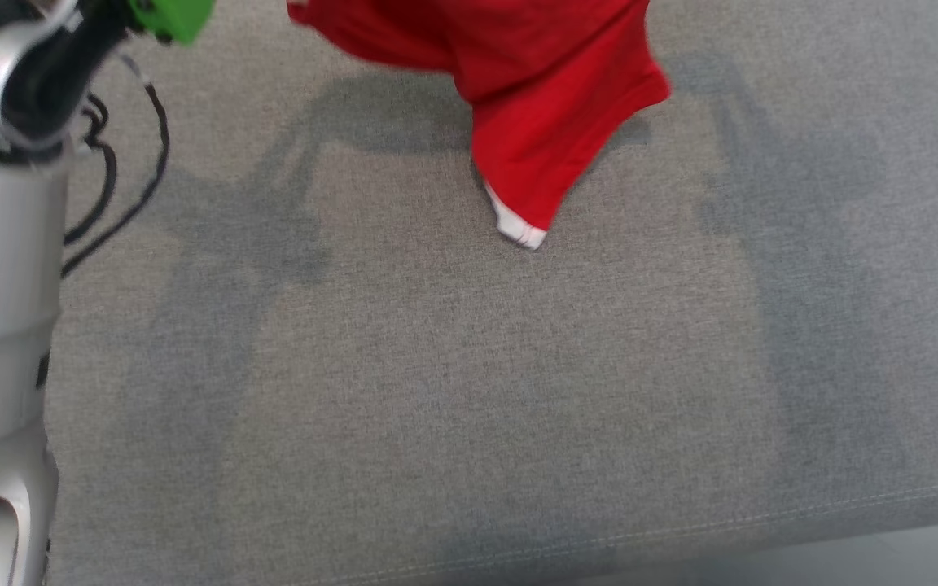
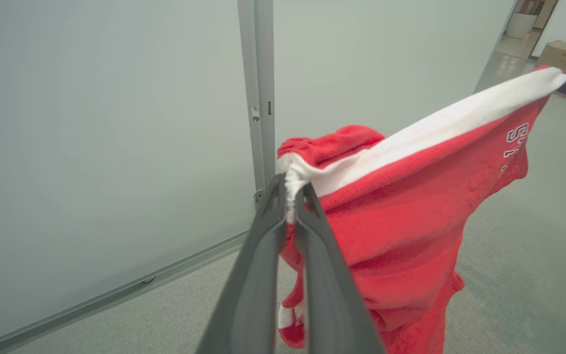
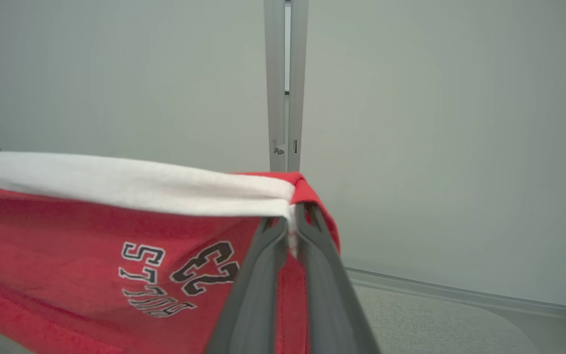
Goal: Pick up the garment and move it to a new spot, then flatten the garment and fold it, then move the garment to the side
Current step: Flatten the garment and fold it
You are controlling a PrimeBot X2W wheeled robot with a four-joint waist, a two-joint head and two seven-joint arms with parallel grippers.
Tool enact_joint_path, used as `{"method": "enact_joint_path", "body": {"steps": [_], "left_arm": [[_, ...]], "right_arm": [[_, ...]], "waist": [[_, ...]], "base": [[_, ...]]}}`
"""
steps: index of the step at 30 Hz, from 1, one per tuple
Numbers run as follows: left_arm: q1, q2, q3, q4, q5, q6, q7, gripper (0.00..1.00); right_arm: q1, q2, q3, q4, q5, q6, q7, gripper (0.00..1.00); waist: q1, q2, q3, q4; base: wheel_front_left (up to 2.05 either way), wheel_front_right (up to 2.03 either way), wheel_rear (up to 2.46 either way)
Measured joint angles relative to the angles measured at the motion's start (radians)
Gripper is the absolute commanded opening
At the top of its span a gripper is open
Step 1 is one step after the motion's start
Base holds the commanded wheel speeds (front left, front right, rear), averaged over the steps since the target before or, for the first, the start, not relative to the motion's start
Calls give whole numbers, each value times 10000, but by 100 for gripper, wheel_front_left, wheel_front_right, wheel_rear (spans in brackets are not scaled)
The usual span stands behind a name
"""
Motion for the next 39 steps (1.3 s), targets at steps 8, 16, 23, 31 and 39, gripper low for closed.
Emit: {"method": "enact_joint_path", "body": {"steps": [8,16,23,31,39], "left_arm": [[-3800,-631,-439,3714,1941,-8,-4765,0],[-3803,-734,-974,6489,2623,46,-7977,0],[-1507,-660,-1599,6805,2213,-17,-8627,0],[2740,-297,-1956,5365,1358,27,-8690,0],[9057,-150,-1871,1893,215,1787,-8121,0]], "right_arm": [[-3712,1760,-1068,3336,-2420,-4,-4322,0],[-3451,1766,288,5392,-2610,-4,-6842,0],[-930,736,1835,5361,-1325,-2,-7367,0],[3439,-660,3032,3409,397,4,-7415,0],[7944,-1584,3287,1116,721,12,-6569,0]], "waist": [[1,0,1367,-90],[1,0,2362,-147],[2,0,2445,-24],[0,0,1566,171],[-2,0,-36,40]], "base": [[0,0,0],[0,0,0],[0,0,0],[0,0,0],[0,0,0]]}}
